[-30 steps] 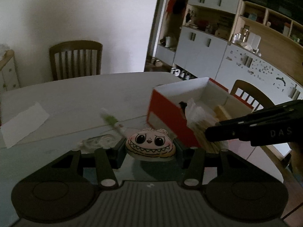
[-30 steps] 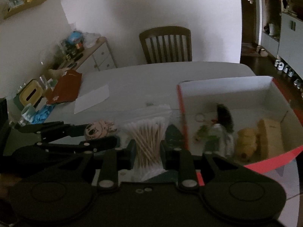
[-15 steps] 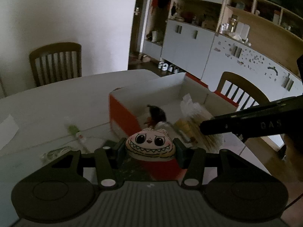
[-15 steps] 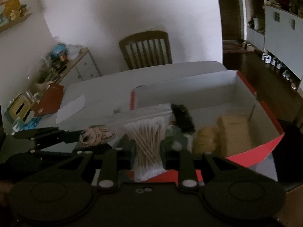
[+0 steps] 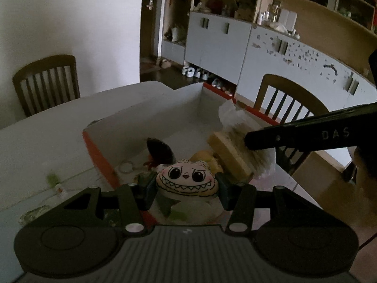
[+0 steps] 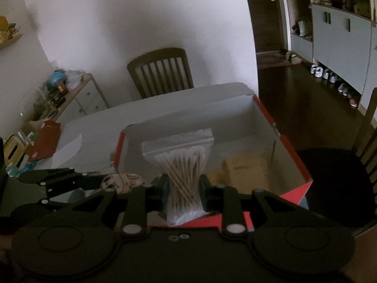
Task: Organize objects
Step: 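Carry the cookie with left tool while right tool carries the swab bag to the shoebox, then open both tools to release the cookie and swab bag inside the shoebox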
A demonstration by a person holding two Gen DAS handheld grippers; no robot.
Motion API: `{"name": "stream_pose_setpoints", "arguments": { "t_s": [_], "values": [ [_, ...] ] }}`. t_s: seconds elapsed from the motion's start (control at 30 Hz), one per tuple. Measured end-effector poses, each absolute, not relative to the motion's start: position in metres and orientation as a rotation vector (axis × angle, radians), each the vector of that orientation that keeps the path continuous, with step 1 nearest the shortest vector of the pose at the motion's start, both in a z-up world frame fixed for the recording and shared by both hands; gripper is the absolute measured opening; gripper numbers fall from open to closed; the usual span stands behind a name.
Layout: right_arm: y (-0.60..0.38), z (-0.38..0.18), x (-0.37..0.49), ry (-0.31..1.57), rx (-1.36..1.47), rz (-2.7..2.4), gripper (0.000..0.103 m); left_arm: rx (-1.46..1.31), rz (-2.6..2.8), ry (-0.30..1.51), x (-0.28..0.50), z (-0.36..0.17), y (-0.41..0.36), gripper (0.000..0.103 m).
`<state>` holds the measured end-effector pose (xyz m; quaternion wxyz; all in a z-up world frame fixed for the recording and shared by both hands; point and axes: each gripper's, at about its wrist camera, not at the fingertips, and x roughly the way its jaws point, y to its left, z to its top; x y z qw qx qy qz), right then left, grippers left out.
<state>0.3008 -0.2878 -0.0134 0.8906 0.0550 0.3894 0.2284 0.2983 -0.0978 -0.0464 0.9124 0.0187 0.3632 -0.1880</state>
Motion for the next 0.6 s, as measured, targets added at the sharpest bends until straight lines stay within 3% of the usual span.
{"name": "stream_pose_setpoints", "arguments": {
  "t_s": [0.6],
  "values": [
    [-0.283, -0.05, 0.369, 0.905, 0.077, 0.479, 0.026, 0.129, -0.331, 0.865, 0.371, -0.077, -0.142, 0.051]
  ]
}}
